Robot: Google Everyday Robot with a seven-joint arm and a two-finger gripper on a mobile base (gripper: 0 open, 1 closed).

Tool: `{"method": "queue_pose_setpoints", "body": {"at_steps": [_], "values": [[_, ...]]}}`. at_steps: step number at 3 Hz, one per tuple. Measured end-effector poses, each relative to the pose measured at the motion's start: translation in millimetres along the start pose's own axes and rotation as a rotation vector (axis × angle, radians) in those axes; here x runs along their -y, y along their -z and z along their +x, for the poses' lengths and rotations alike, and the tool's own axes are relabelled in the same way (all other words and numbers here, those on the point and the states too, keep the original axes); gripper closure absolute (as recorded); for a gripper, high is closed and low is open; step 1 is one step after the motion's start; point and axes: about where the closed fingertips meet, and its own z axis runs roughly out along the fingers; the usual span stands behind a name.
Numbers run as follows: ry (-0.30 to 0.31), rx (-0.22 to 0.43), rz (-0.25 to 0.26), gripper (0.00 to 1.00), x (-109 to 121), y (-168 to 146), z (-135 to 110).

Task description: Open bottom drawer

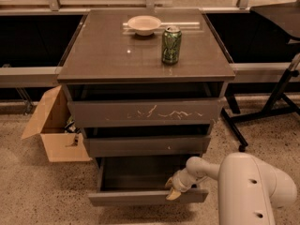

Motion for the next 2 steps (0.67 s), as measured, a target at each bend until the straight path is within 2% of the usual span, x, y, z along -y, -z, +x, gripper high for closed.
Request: {"method": "queue_pose_setpoints", "body": {"at_steps": [1,2], "values": [[0.000,0.000,0.000,0.00,-3.0,1.1,2.4],[0.000,0.000,0.000,0.00,-3.1,1.1,2.4]]}}
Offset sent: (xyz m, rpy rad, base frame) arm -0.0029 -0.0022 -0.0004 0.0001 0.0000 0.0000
